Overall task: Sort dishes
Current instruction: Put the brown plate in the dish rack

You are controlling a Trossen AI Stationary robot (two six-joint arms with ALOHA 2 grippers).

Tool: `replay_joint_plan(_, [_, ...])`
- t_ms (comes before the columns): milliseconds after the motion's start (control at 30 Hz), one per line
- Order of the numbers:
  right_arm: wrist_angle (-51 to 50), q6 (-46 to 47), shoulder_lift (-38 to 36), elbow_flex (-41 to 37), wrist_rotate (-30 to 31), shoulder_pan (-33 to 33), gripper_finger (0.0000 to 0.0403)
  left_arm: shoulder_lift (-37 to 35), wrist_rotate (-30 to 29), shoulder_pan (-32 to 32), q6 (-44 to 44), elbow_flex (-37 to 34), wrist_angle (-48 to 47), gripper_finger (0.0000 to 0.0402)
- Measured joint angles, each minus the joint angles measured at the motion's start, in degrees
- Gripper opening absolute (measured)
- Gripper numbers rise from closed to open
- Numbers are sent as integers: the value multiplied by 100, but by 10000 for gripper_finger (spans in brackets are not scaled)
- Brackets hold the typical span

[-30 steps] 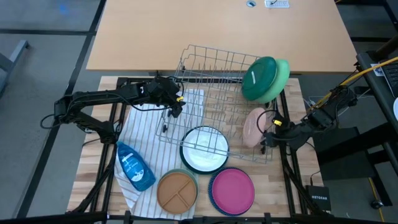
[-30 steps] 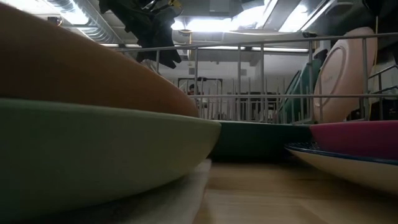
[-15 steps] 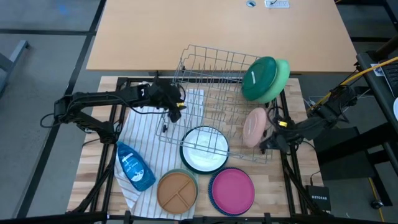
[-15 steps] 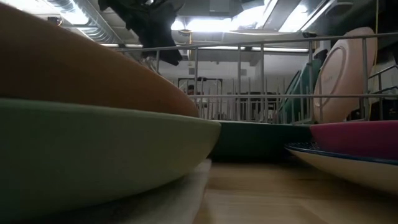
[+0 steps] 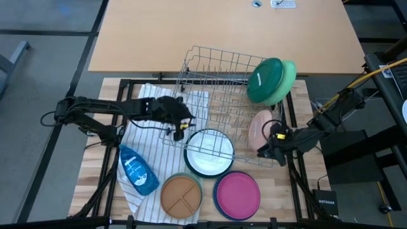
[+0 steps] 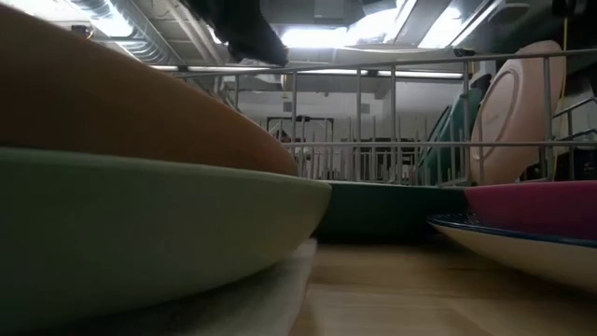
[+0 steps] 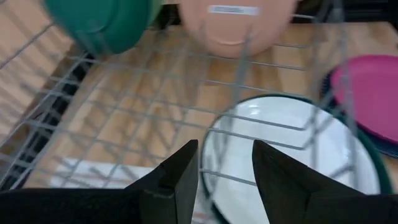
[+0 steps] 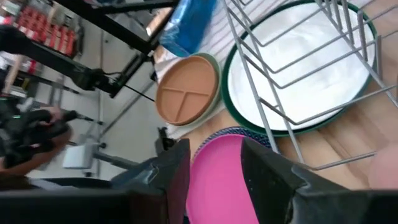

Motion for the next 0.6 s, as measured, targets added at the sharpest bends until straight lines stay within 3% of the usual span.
replay_joint_plan(267, [10,-2,613,0,-2,0,145,0,1,-887,-270,0,-1,139])
replay_joint_plan(600, [910,-540,1303,0,-198,0,145,48,1,-2206,-1971,0,-31,139])
